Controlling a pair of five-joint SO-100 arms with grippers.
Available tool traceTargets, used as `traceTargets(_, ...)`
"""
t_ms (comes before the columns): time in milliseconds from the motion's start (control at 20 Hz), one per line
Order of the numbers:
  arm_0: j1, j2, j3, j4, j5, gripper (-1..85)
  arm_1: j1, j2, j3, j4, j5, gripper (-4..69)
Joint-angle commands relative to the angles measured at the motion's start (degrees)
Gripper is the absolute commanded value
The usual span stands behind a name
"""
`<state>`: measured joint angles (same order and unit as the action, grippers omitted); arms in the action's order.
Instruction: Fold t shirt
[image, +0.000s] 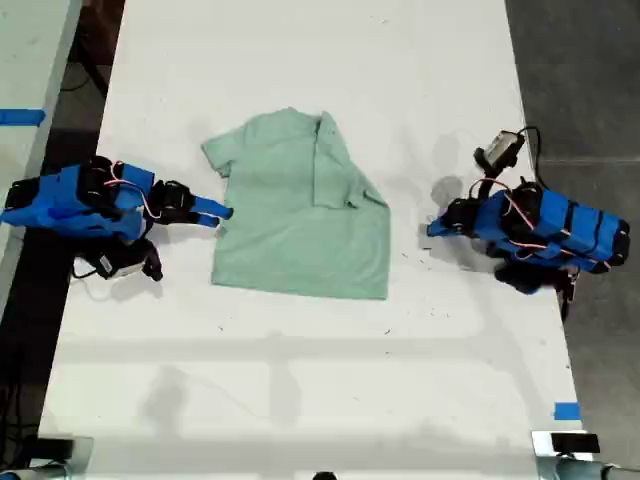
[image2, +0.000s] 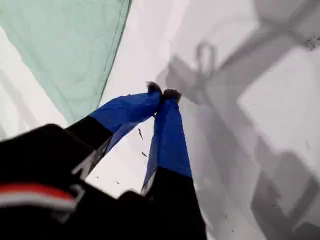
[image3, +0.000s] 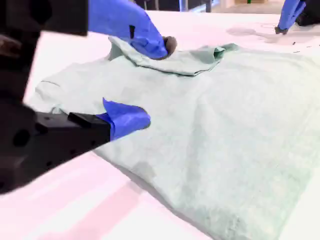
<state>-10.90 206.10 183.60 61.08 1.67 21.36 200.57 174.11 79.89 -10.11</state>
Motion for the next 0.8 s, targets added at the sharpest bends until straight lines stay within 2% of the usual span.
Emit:
traceTargets(0,-1.58,0.53,0.79,-0.62,-5.19,-0.1,-2.20,0.62,2.02,0.00,1.67,-1.9)
traceTargets(200,-1.49,0.53,0.79,-0.70,-5.63,-0.1,-2.20,0.62,2.02,0.00,1.76,-1.9)
traceTargets(250,1.41,0.53,0.35,-0.26,-7.21,-0.2,-2.20,0.62,2.02,0.00,1.76,-1.9)
traceTargets(350,-2.81,0.00,-4.04,0.44,-5.19,-0.2,-2.02,0.62,2.02,0.00,1.76,-2.0)
traceTargets(450,-11.87,-8.96,-16.08,3.78,3.43,-0.1,-2.11,0.62,2.02,-0.09,1.85,-2.0)
traceTargets(500,-17.67,-20.04,-23.55,4.83,9.84,3.3,-2.20,0.62,2.02,-0.09,2.02,-2.0)
traceTargets(600,-28.65,-47.64,-37.88,6.94,21.62,15.6,-1.93,0.62,2.02,-0.09,1.85,-2.0)
traceTargets(750,-45.00,-67.41,-45.79,1.76,36.12,17.8,-2.20,0.62,1.93,0.00,1.85,-2.0)
